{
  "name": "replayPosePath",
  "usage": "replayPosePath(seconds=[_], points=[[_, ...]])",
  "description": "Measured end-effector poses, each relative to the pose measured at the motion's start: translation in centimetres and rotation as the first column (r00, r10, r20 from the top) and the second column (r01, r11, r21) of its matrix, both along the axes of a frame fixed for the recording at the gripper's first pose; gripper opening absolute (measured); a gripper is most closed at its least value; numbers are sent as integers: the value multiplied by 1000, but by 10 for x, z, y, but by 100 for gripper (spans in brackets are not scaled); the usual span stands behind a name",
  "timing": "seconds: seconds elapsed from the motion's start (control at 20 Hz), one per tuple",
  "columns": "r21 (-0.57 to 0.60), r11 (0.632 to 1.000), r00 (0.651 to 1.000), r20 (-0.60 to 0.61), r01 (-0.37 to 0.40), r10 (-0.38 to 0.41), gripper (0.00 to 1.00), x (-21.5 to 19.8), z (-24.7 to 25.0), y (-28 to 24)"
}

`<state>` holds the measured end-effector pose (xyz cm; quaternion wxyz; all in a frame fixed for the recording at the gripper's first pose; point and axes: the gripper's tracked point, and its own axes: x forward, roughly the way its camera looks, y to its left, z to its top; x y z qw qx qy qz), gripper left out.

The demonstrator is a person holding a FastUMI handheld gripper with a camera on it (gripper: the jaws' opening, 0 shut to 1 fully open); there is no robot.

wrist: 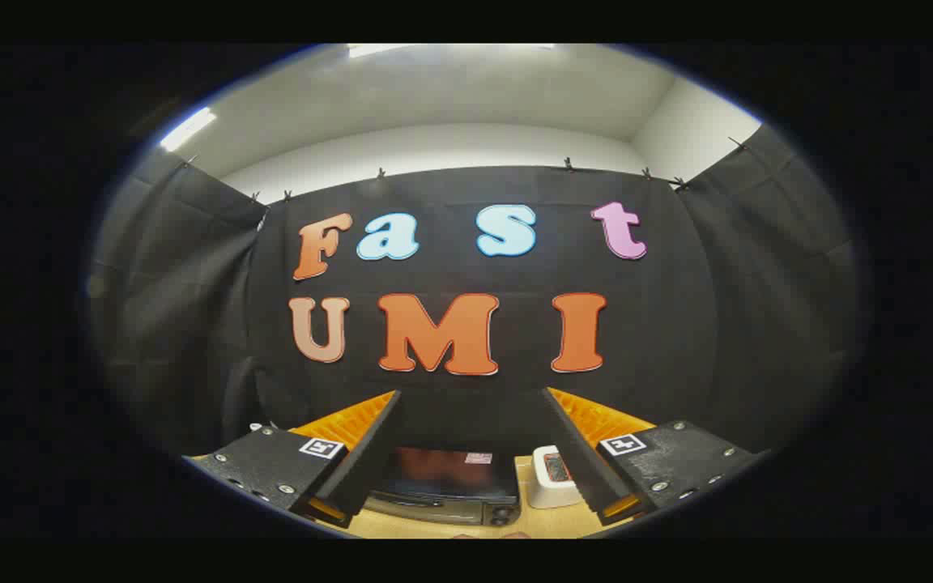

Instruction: Open the toaster oven, put the food inside, and close the toaster oven door.

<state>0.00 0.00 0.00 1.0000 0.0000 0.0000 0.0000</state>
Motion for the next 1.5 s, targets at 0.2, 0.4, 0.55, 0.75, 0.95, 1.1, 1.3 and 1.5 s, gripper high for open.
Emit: replayPosePath(seconds=[0.2, 0.4, 0.55, 0.75, 0.95, 1.1, 1.3, 1.5], points=[[-10, 1000, 1000, -8, -4, 4, 99, 3, -5, 3], [-12, 1000, 1000, -8, -7, 6, 99, 3, -5, 2], [-10, 1000, 1000, -16, -2, 2, 99, 4, -8, 1], [-8, 1000, 1000, -22, 3, -3, 99, 5, -11, 0], [-11, 1000, 1000, -30, 9, -10, 99, 4, -13, -3], [-12, 1000, 999, -41, 10, -10, 99, 4, -17, -2], [-14, 1000, 999, -50, 10, -11, 99, 4, -23, -2], [-22, 1000, 996, -85, 7, -8, 99, 4, -38, -1]])
